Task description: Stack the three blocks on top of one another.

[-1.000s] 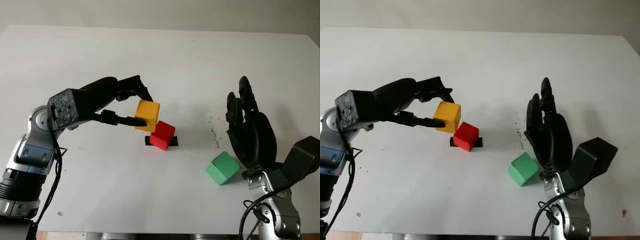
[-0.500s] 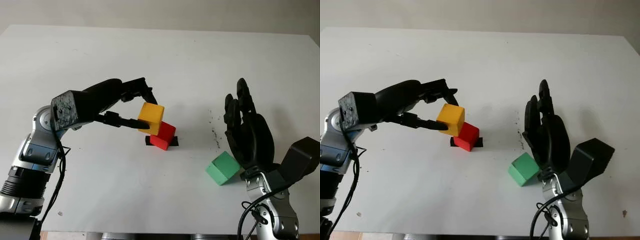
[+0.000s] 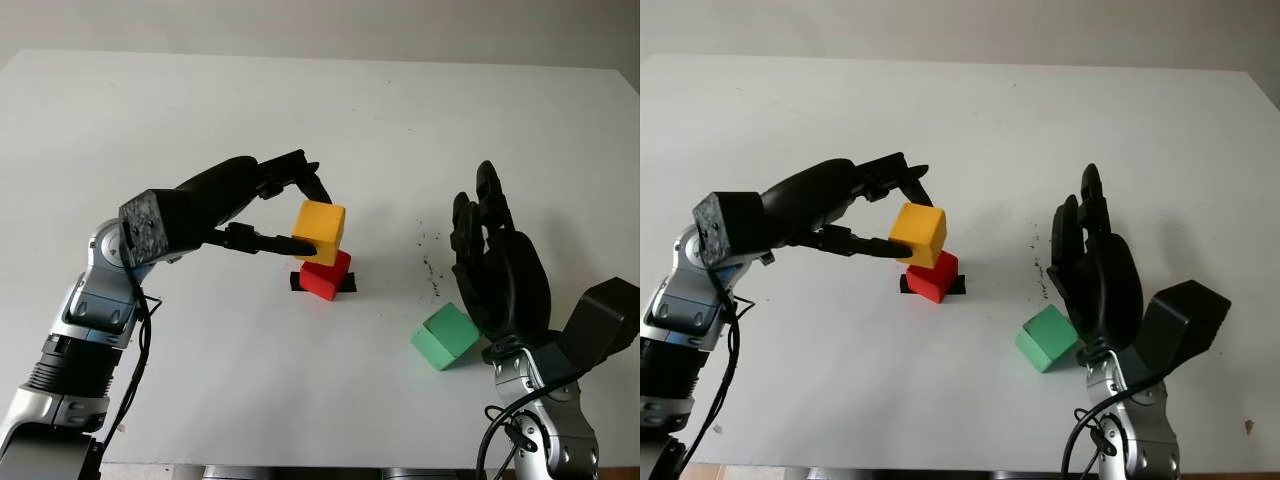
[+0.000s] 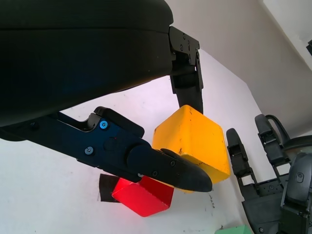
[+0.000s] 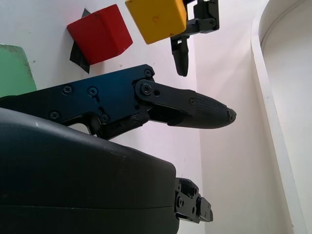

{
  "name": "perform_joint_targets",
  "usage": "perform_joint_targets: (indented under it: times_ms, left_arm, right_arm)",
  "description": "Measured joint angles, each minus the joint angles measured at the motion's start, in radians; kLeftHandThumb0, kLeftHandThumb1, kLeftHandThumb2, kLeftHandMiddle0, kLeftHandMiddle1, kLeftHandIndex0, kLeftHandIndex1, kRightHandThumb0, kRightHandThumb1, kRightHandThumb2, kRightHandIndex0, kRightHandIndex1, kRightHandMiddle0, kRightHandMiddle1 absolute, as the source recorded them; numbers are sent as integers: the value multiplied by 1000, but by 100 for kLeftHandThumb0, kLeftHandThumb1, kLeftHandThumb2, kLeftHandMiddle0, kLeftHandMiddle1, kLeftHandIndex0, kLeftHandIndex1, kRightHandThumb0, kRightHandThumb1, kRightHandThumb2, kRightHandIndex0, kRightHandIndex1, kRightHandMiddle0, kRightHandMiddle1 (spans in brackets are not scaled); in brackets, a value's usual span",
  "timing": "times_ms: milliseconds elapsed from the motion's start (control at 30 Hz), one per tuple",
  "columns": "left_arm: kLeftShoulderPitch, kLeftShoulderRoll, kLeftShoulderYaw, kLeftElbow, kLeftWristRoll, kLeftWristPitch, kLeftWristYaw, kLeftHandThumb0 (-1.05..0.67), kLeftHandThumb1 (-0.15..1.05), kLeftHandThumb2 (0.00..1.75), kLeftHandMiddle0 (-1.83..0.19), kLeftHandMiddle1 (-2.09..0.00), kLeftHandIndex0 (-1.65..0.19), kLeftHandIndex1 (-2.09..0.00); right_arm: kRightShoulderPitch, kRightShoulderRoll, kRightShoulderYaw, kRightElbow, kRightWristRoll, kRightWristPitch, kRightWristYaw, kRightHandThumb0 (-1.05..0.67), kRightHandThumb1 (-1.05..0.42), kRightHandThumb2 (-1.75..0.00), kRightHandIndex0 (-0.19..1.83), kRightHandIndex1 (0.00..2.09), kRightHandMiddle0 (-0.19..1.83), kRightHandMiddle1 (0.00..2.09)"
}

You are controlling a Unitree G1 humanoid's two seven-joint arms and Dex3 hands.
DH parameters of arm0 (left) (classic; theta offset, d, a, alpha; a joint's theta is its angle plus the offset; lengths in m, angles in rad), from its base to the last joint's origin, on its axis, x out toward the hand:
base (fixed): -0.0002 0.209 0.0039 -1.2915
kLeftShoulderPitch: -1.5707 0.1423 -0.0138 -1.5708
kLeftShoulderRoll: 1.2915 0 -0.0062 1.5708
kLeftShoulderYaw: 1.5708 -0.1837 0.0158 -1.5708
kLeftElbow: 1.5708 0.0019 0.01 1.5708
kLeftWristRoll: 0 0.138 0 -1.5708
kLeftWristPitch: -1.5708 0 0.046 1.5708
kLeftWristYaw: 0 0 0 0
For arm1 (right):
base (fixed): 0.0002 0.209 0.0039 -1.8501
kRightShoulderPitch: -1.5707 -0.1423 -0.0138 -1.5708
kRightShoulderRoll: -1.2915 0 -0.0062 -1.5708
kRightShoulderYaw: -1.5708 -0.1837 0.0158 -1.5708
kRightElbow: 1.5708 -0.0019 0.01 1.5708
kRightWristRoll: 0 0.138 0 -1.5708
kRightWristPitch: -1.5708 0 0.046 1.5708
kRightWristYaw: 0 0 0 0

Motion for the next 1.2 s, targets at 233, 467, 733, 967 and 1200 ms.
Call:
perform_joint_targets:
  times_ms: [233, 467, 733, 967, 1200]
  left_arm:
    - [-10, -9, -8, 29, 8, -8, 0, -48, 105, 22, -6, -5, -19, -169]
    - [-21, -16, -20, 55, 23, -18, 2, -52, 105, 22, -7, -6, -22, -170]
    - [-26, -35, -36, 95, 50, -65, 21, -52, 105, 23, -9, -6, -24, -169]
    - [-27, -40, -38, 116, 65, -82, 31, -53, 105, 24, -8, -6, -25, -168]
    - [-27, -40, -41, 116, 73, -78, 34, -51, 105, 22, -8, -5, -22, -164]
  right_arm:
    - [2, 0, 0, -8, 1, 0, -2, -63, -105, -59, -19, 0, -19, 0]
    - [2, 0, -4, -8, 6, 0, 2, -62, -105, -59, -19, 0, -19, 0]
    - [8, 0, -7, -29, 6, 1, -4, -63, -105, -57, -19, 0, -19, 0]
    - [11, 0, -6, -35, 5, 2, -11, -61, -105, -58, -19, 0, -19, 0]
    - [12, 0, -6, -35, 0, 3, -12, -61, -105, -58, -19, 0, -19, 0]
